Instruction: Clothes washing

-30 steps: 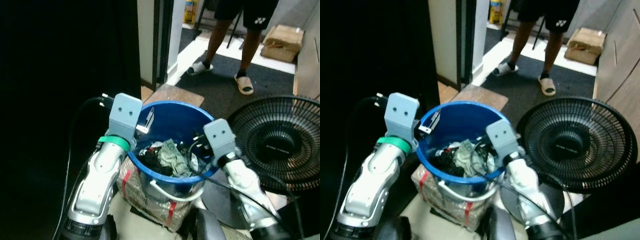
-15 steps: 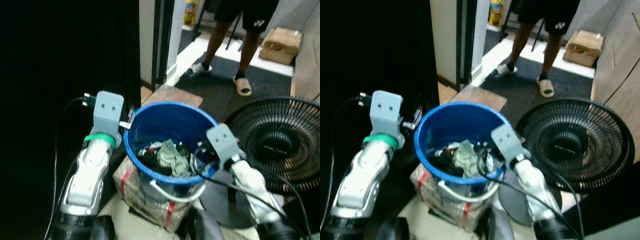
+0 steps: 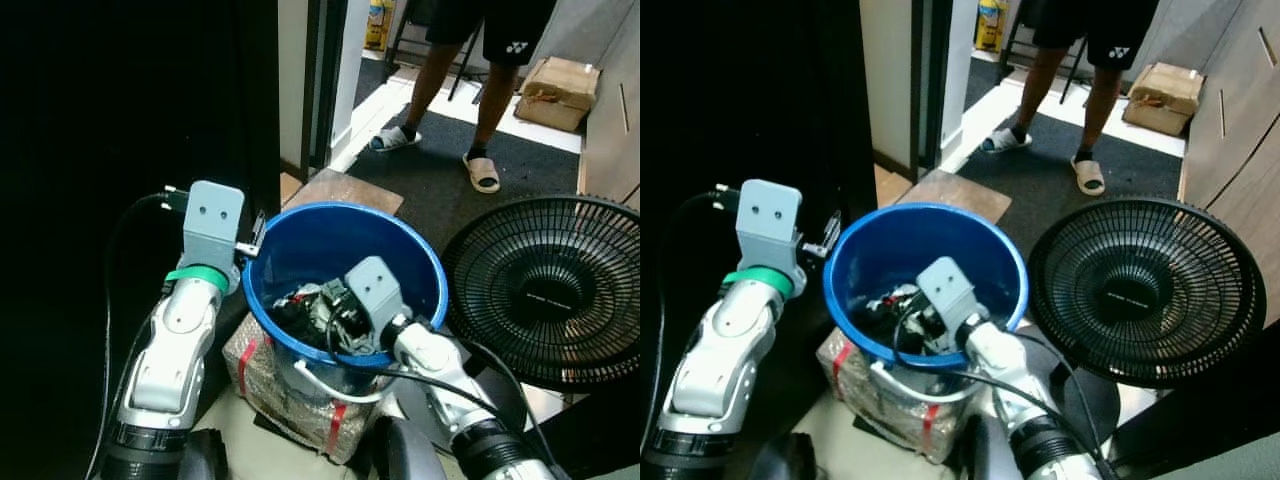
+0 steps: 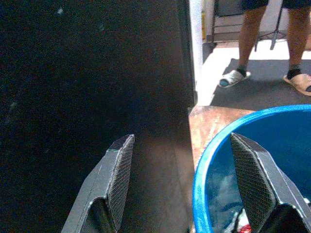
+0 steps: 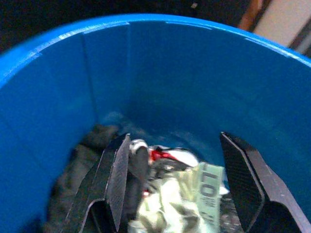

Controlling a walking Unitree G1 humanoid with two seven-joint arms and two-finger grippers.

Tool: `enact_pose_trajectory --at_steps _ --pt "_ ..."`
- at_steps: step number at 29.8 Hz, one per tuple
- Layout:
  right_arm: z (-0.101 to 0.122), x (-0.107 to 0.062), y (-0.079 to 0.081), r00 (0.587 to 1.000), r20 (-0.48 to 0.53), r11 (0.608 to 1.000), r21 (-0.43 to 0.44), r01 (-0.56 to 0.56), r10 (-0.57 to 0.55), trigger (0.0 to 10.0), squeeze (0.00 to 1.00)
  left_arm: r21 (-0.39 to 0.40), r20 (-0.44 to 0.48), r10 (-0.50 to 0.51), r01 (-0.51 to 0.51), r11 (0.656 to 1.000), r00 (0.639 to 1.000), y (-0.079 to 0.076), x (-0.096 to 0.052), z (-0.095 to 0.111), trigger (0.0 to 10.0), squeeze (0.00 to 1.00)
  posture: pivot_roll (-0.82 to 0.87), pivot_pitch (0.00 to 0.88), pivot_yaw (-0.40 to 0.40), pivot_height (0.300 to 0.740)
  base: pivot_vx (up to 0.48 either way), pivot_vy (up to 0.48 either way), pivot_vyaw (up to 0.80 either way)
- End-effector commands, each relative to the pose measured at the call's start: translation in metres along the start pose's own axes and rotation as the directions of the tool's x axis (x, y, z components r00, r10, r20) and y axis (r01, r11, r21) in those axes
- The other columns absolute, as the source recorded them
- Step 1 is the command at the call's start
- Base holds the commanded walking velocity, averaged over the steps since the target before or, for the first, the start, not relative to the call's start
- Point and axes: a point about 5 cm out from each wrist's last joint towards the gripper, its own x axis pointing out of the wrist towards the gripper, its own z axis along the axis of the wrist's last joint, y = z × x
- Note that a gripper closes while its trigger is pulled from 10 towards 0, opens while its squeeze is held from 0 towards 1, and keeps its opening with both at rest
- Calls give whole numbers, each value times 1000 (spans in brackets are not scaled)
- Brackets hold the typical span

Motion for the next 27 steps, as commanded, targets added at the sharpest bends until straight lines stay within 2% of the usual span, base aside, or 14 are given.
enact_pose_trajectory --at_steps 1,2,6,9,11,13,15,21,27 --pt "-7 -2 14 996 -7 994 70 -89 89 10000 0 5 -25 3 -3 1000 1000 0 -2 -5 10000 0 130 106 -21 555 0 0 0" --pt "-7 -1 19 991 4 988 74 -134 134 10000 0 4 -28 -5 5 1000 1000 -2 -1 -5 10000 0 124 104 -17 555 0 0 0" --pt "-7 1 21 990 21 988 65 -142 141 10000 0 2 -29 -16 16 1000 999 -5 1 -5 10000 0 124 104 -17 555 0 0 0" --pt "-6 2 16 992 34 990 68 -125 123 10000 0 2 -30 -21 21 1000 999 -7 2 -4 10000 0 121 104 -14 555 0 0 0" --pt "-8 1 7 996 23 993 80 -91 89 10000 0 2 -32 -23 23 1000 999 -7 3 -5 10000 0 119 104 -11 555 0 0 0" --pt "-11 1 2 997 -2 994 82 -79 79 10000 0 3 -34 -25 25 1000 999 -7 2 -5 10000 0 119 104 -11 555 0 0 0" --pt "-21 3 2 988 -106 993 48 -112 116 10000 0 8 -41 -33 33 999 999 -7 2 -7 10000 0 111 103 -2 555 0 0 0" --pt "-32 6 11 971 -183 988 18 -153 154 10000 0 9 -46 -34 35 999 998 -8 3 -8 10000 0 122 102 -7 555 0 0 0" --pt "-37 9 11 961 -244 990 -16 -139 131 10000 0 14 -52 -31 32 999 998 -6 1 -8 10000 0 132 102 -12 555 0 0 0"
